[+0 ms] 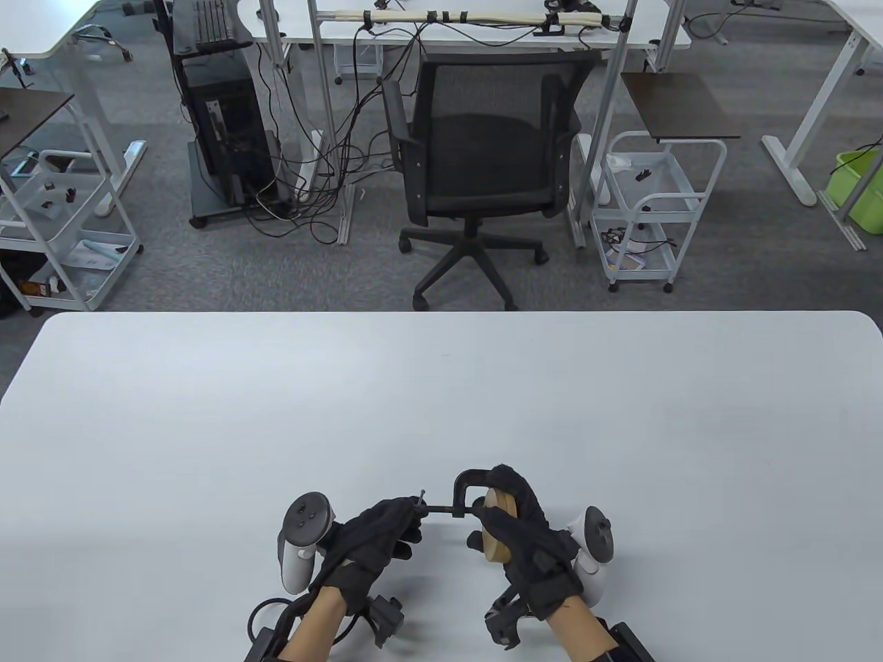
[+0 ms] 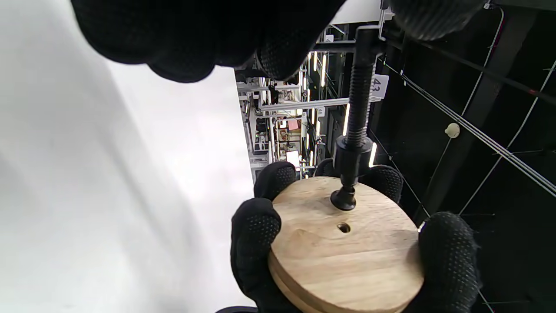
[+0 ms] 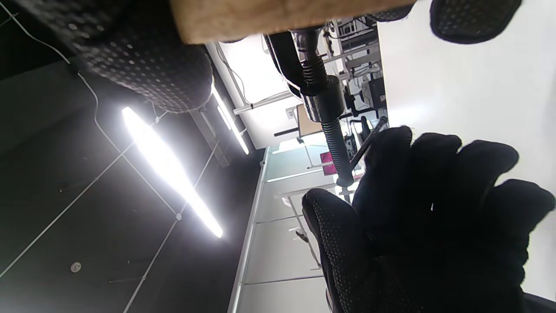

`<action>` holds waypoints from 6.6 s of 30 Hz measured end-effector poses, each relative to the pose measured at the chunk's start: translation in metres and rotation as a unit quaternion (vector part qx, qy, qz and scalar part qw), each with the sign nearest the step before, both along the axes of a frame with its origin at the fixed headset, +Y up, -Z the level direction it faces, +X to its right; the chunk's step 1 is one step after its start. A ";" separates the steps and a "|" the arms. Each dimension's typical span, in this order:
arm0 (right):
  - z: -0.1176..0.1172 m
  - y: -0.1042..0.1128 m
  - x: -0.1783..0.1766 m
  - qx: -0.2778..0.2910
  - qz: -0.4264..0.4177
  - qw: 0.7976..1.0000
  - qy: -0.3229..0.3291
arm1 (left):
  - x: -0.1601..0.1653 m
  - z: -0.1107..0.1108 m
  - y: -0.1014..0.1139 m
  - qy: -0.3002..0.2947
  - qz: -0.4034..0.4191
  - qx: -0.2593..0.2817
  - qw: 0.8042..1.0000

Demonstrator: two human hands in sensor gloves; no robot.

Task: Screw the clamp shut

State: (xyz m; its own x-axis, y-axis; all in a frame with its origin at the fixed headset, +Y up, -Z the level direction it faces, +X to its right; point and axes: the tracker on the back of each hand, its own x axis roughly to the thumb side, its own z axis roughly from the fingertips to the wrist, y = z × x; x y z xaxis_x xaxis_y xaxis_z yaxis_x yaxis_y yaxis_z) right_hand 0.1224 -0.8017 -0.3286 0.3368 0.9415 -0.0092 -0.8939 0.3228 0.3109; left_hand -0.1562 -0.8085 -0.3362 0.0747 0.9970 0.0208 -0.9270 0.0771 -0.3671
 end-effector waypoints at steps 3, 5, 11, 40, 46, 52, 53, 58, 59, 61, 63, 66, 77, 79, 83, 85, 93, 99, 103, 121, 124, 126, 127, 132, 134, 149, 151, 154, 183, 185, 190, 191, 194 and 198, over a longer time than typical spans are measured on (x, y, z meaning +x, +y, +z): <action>0.001 0.000 -0.001 0.001 0.001 1.000 0.002 | 0.000 0.000 0.001 0.007 -0.001 0.008 1.000; 0.001 0.000 -0.002 0.002 -0.001 1.000 0.004 | -0.001 0.000 0.002 0.009 -0.006 0.016 1.000; 0.002 -0.001 -0.003 0.001 -0.001 1.000 0.005 | 0.000 0.000 0.007 0.021 -0.009 0.048 0.999; 0.004 0.003 0.001 0.005 -0.004 1.000 -0.016 | 0.003 0.007 0.018 0.050 -0.066 0.143 0.986; 0.002 0.001 0.005 -0.003 -0.009 1.000 -0.028 | -0.006 0.007 0.011 0.093 -0.090 0.104 0.986; 0.003 0.001 0.002 0.002 -0.007 1.000 -0.018 | -0.006 0.004 0.000 0.062 -0.076 0.046 0.994; 0.004 0.001 0.002 0.003 -0.007 1.000 -0.015 | -0.005 0.004 -0.001 0.054 -0.076 0.040 0.995; 0.006 0.000 -0.004 0.004 -0.004 1.000 0.003 | 0.002 0.003 -0.008 0.013 -0.039 0.009 0.999; 0.006 0.000 -0.004 0.005 -0.003 1.000 0.005 | 0.002 0.003 -0.009 0.011 -0.031 0.004 0.999; 0.006 0.000 -0.005 0.005 -0.002 1.000 0.006 | 0.003 0.003 -0.009 0.013 -0.025 0.007 1.000; 0.006 0.000 -0.005 0.003 -0.002 1.000 0.005 | 0.003 0.002 -0.007 0.015 -0.034 0.017 0.999; 0.007 0.000 -0.005 -0.001 -0.003 1.000 0.004 | 0.003 0.004 -0.002 0.035 -0.052 0.043 0.997; 0.007 -0.002 -0.006 -0.006 -0.008 1.000 0.009 | 0.001 0.007 0.011 0.057 -0.065 0.130 0.988; 0.007 -0.002 -0.005 -0.007 -0.008 1.000 0.009 | 0.001 0.007 0.011 0.059 -0.065 0.131 0.988; 0.007 -0.001 -0.005 -0.008 -0.011 1.000 0.008 | 0.002 0.008 0.013 0.058 -0.063 0.131 0.988; 0.008 -0.001 -0.005 -0.008 -0.011 1.000 0.005 | 0.002 0.008 0.013 0.056 -0.065 0.130 0.988; 0.008 0.002 0.000 -0.004 -0.017 1.000 -0.015 | -0.009 0.007 0.011 0.092 -0.092 0.115 0.985; 0.009 0.001 -0.002 -0.004 -0.023 1.000 -0.005 | -0.005 0.004 -0.003 0.052 -0.096 0.028 0.994; 0.011 0.002 -0.005 -0.003 -0.026 1.000 0.010 | 0.000 0.003 -0.010 0.028 -0.065 0.000 0.997; 0.009 -0.001 -0.003 -0.014 -0.022 1.000 0.007 | 0.005 0.007 0.007 0.040 -0.064 0.113 0.991; 0.007 -0.001 -0.002 -0.016 -0.025 1.000 0.010 | 0.006 0.007 0.007 0.040 -0.061 0.109 0.991; 0.007 -0.001 0.000 -0.018 -0.031 0.999 0.006 | 0.005 0.009 0.009 0.054 -0.067 0.116 0.989; 0.006 0.000 0.002 -0.017 -0.034 0.999 0.004 | 0.004 0.010 0.011 0.064 -0.080 0.124 0.987; 0.001 0.001 0.006 -0.013 -0.031 0.999 0.005 | 0.004 0.012 0.011 0.092 -0.116 0.114 0.982; -0.002 0.001 0.006 -0.012 -0.031 0.999 0.008 | 0.008 0.012 0.007 0.087 -0.123 0.089 0.985; -0.006 0.005 0.017 0.008 -0.032 0.999 0.011 | 0.020 0.007 -0.020 0.028 -0.057 -0.039 0.997; -0.006 0.008 0.012 0.019 -0.022 0.999 0.016 | 0.016 0.008 -0.020 0.045 -0.055 -0.048 0.996; -0.005 0.009 0.007 0.028 -0.010 0.999 0.011 | 0.006 0.010 -0.019 0.104 -0.066 -0.047 0.991; -0.004 0.002 0.007 0.012 -0.020 0.999 0.028 | 0.014 0.006 -0.010 0.022 0.062 0.032 0.997; -0.004 0.002 0.008 0.013 -0.021 0.999 0.026 | 0.015 0.006 -0.008 0.020 0.058 0.046 0.997; -0.002 0.004 0.007 0.013 -0.024 0.999 0.018 | 0.015 0.006 -0.001 0.015 0.041 0.056 0.998; -0.002 0.004 0.007 0.013 -0.022 1.000 0.012 | 0.014 0.006 0.000 0.006 0.043 0.048 0.998; -0.001 0.003 0.008 0.012 -0.018 1.000 0.004 | 0.010 0.006 0.002 -0.003 0.015 0.030 0.999; 0.001 0.004 0.009 0.009 -0.034 0.999 -0.001 | 0.003 0.008 0.001 0.029 -0.084 0.027 0.996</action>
